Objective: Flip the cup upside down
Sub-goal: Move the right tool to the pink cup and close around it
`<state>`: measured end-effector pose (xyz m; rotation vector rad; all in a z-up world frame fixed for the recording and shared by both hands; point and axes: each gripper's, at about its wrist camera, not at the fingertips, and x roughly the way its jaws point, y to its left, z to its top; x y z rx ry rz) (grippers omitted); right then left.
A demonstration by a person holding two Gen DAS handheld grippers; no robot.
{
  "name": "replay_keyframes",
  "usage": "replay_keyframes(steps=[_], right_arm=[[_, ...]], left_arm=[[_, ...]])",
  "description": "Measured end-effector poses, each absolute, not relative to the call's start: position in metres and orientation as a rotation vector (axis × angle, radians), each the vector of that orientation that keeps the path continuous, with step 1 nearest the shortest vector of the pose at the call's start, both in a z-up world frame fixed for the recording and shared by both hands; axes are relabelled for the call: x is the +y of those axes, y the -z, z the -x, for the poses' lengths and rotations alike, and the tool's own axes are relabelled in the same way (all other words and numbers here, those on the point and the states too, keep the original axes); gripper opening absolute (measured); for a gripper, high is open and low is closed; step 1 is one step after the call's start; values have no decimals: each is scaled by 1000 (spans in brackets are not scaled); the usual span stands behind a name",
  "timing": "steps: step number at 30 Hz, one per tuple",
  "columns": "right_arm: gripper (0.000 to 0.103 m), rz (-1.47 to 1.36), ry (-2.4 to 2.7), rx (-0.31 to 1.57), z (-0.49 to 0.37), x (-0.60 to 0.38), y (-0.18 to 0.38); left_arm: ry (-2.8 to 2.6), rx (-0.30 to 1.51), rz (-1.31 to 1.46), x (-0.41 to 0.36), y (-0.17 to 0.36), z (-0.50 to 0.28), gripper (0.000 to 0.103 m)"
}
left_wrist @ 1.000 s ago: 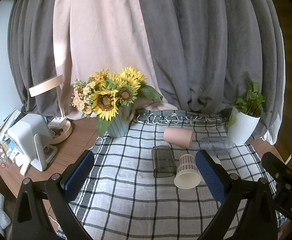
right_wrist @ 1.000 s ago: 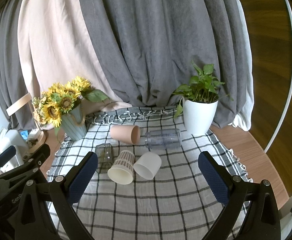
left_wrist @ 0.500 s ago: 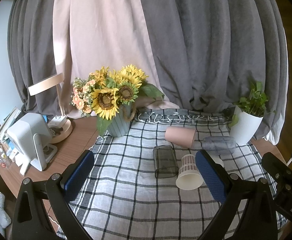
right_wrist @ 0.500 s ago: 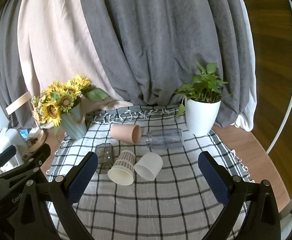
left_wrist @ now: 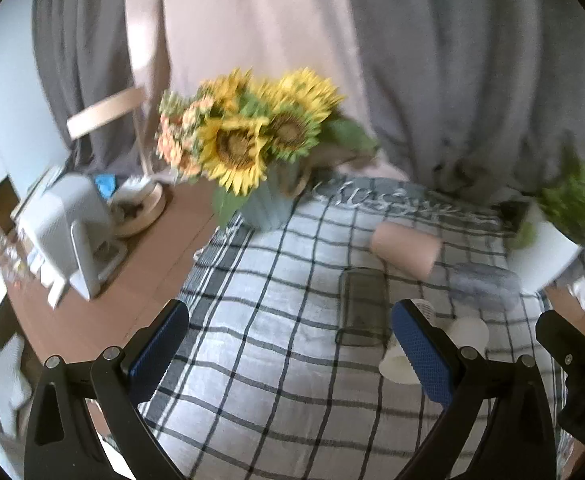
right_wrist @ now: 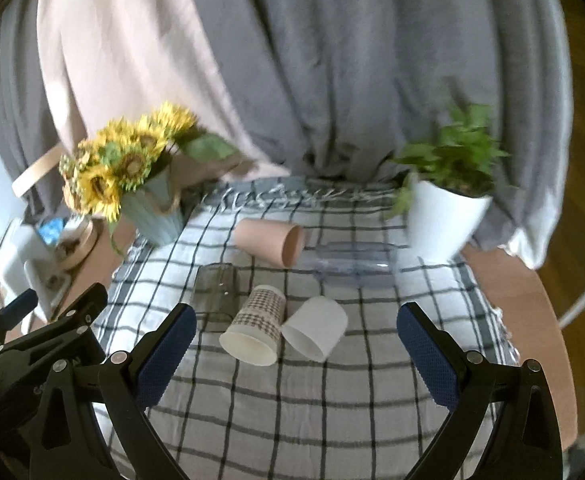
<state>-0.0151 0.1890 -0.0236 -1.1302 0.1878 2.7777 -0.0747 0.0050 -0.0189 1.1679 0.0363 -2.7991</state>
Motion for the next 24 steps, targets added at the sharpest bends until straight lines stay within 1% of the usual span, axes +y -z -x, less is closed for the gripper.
replay_keyframes(steps=[7, 11, 14, 15, 17, 24], right_arm=[[101, 1420, -2778, 99, 111, 207, 40], [101, 1597, -2771, -8, 169, 211, 55], [101, 1719, -2749, -70, 214, 211, 67], [101, 1818, -2746, -103, 233, 207, 73], [101, 1897, -2748, -132, 254, 203, 81], [100, 2229, -2610, -328, 320, 177, 130]], left_arm=[[2681, 168, -1272, 10, 35, 135, 103], [2591, 174, -1226, 14, 38, 163, 103], [2549, 242, -1223, 11, 43, 177, 103], [2525, 268, -1237, 11, 48, 183, 103], [2494, 275, -1258, 11, 55, 191, 103], [2431, 281, -1273, 19, 75, 217, 103]])
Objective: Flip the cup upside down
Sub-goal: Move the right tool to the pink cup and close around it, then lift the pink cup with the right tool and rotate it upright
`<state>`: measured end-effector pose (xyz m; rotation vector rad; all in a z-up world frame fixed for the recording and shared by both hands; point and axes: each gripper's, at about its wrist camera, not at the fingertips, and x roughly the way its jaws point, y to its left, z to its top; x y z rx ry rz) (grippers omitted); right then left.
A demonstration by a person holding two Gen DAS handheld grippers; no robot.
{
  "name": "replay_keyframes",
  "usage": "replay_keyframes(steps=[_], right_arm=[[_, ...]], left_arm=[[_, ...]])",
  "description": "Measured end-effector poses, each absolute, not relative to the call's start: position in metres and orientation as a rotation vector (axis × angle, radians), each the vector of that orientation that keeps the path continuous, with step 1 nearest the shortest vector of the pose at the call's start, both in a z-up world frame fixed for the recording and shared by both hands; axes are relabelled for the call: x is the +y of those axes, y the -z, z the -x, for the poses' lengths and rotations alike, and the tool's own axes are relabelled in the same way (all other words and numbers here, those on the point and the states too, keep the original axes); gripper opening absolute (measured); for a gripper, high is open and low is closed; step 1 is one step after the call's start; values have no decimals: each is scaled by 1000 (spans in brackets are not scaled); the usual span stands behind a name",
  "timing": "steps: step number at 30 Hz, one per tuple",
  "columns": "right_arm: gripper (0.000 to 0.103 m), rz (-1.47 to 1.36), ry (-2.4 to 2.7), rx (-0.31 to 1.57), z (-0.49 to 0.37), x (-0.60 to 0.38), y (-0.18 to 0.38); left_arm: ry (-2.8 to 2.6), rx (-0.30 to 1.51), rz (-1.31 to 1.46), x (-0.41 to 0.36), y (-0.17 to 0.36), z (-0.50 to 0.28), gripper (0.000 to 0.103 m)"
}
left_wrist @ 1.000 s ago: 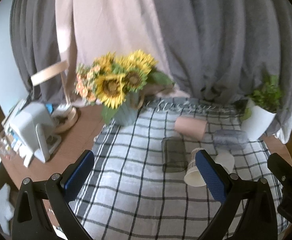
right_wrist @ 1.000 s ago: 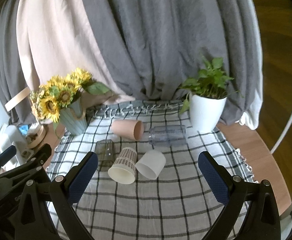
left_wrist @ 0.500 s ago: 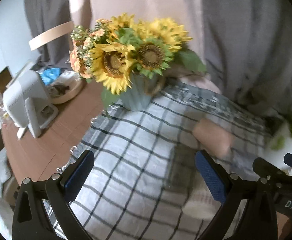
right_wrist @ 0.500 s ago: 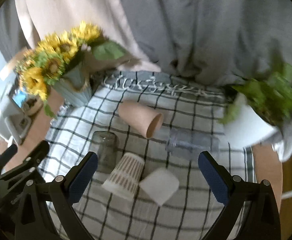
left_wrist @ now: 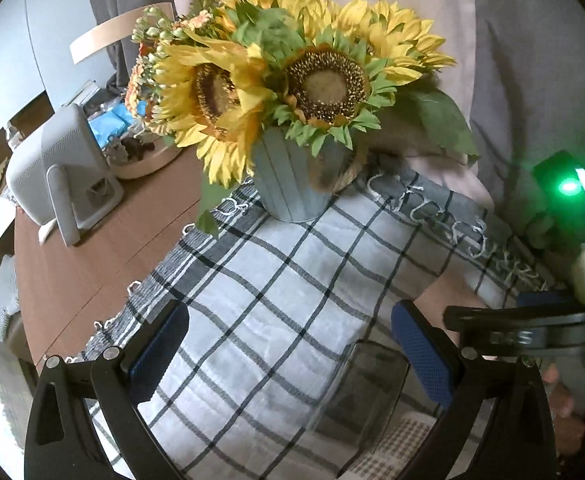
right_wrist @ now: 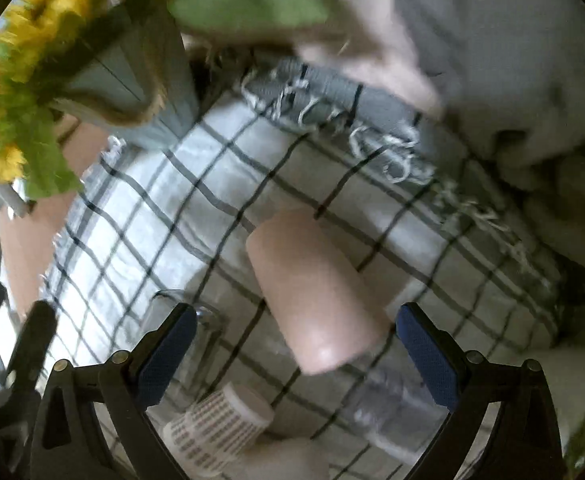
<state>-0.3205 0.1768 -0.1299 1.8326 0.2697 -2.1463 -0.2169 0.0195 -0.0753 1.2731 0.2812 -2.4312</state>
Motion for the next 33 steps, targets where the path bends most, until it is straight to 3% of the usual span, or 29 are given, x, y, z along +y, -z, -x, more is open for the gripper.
replay_keyframes(steps=[15, 33], right_arm=[[84, -2027, 1961, 383, 353, 164, 204], [73, -2003, 2055, 372, 338, 174, 172]], left_arm=[[2347, 251, -1419, 28, 107, 240, 103], [2418, 244, -1427, 23, 91, 223, 103]])
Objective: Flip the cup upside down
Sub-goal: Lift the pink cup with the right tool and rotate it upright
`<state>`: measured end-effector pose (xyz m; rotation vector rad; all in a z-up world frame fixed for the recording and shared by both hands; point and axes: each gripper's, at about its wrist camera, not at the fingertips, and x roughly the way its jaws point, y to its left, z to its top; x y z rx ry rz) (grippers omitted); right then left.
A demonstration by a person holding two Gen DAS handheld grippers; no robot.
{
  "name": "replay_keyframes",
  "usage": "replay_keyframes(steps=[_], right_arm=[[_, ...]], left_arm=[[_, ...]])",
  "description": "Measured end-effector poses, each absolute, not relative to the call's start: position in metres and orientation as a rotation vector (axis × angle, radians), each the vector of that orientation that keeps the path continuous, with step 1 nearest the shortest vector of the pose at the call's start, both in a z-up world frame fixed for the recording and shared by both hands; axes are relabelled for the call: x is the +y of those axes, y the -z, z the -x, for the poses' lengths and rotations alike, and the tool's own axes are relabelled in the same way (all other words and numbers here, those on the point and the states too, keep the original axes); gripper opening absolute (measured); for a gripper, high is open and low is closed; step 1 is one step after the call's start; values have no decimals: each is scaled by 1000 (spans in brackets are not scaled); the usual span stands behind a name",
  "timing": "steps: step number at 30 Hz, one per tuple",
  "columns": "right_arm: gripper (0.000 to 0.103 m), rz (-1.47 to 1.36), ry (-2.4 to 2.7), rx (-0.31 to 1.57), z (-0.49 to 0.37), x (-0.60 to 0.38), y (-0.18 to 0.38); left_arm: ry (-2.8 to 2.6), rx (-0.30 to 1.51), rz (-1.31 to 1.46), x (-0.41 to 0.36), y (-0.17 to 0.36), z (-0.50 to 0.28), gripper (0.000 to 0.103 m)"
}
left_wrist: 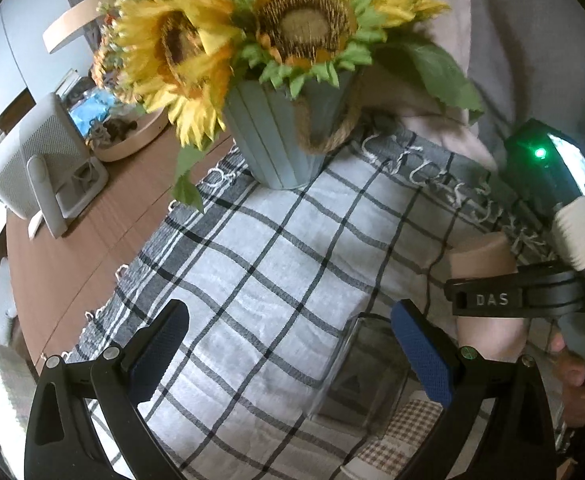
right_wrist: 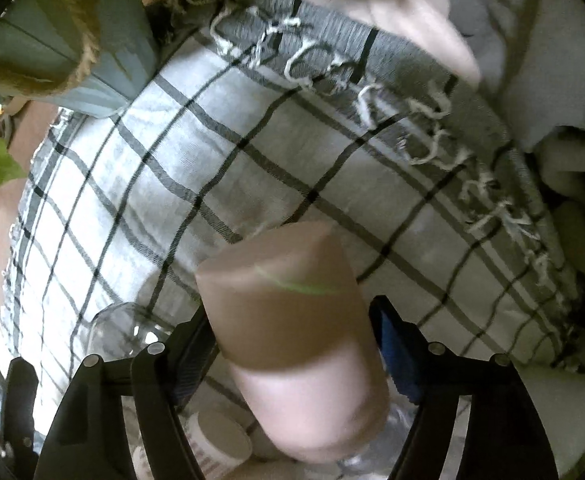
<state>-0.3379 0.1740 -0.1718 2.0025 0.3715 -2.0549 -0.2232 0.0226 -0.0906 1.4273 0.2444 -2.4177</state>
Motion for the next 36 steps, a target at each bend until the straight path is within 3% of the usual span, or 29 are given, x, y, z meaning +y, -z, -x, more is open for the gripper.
replay_keyframes(steps=[10, 19, 27, 36], right_arm=[[71, -1905, 2260, 283, 284, 182, 86], [71, -1806, 2398, 84, 192, 187, 33], [71, -1745, 2473, -206, 108, 180, 40], [71, -1881, 2354, -550, 42, 181, 98]], left_arm=[[2555, 269, -1358, 7, 57, 186, 103], [2752, 131, -1279, 7, 33, 141, 103], [2849, 9, -1330, 10, 32, 102, 103], [2855, -90, -1469, 12, 61, 75, 103]])
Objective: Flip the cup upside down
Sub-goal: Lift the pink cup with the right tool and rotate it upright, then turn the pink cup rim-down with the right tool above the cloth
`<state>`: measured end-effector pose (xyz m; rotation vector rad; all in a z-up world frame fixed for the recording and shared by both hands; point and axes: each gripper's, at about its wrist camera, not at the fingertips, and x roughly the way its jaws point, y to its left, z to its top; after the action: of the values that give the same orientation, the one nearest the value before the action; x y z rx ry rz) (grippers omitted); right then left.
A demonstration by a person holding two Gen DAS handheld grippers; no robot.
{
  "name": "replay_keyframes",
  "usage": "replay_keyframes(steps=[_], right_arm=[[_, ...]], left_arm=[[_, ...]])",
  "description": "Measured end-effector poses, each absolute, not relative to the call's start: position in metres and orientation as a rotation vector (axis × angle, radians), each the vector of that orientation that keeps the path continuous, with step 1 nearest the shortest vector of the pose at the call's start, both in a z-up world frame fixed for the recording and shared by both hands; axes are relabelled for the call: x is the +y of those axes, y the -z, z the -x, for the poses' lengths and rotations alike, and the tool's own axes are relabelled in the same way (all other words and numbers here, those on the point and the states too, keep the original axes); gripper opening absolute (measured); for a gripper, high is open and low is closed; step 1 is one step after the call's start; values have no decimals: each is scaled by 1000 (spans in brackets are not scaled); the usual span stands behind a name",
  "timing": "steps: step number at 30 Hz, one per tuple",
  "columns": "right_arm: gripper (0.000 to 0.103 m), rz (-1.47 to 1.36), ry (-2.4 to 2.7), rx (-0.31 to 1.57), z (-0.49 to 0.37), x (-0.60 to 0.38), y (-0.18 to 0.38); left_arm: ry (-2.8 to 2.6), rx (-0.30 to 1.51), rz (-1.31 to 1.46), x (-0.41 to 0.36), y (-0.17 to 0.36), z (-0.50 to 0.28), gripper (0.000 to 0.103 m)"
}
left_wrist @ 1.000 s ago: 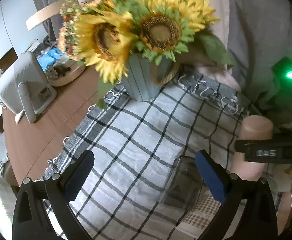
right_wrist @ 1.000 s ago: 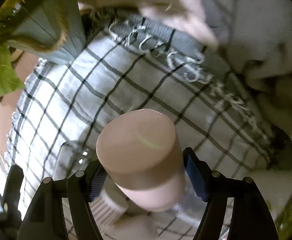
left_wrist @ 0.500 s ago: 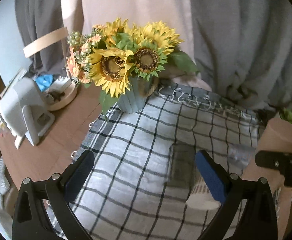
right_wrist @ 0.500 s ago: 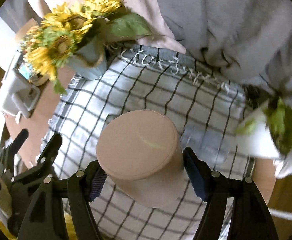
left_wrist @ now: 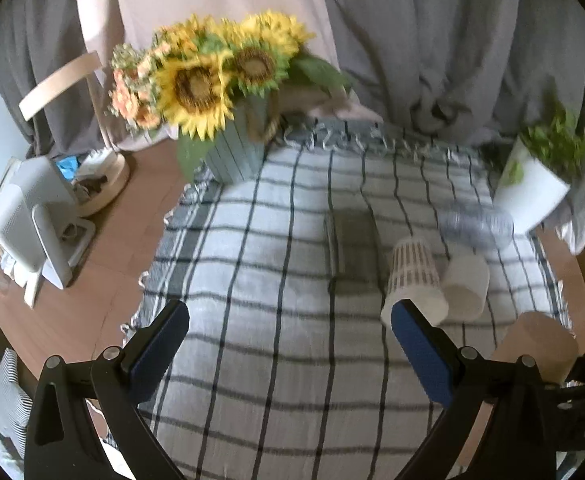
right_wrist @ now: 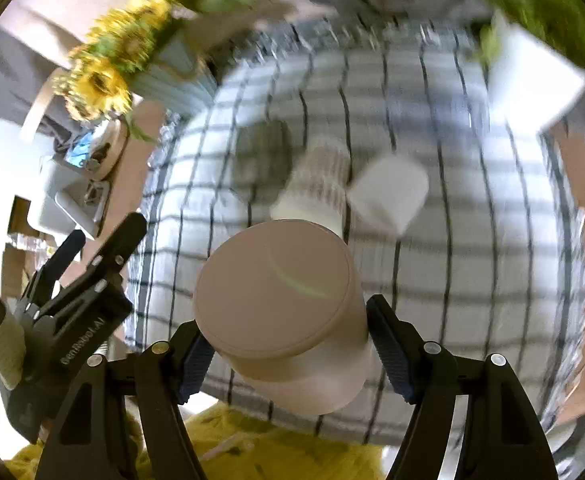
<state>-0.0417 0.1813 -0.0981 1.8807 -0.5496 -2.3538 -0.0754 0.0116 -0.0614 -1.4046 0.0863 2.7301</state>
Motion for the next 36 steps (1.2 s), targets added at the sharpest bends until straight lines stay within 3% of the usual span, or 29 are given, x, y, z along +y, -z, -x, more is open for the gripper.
replay_keyframes(steps=[10, 20, 27, 30, 36], right_arm=[[72, -2135, 2177, -809, 35, 184, 193], [70, -2137, 2348, -686, 58, 174, 204], [71, -2168, 2354, -726, 63, 178, 214], [82, -2135, 2357, -743, 61, 179, 211], [83, -1952, 2517, -777, 36, 186, 163]], left_arm=[[-2705, 101, 1535, -4, 89, 73, 103], [-2675, 138, 1626, -6, 108, 80, 103], [-2632, 119, 1669, -3, 115, 81, 103], [-2628, 121, 1651, -2, 112, 80, 103], [-2633, 125, 1597, 5, 95, 73, 103]])
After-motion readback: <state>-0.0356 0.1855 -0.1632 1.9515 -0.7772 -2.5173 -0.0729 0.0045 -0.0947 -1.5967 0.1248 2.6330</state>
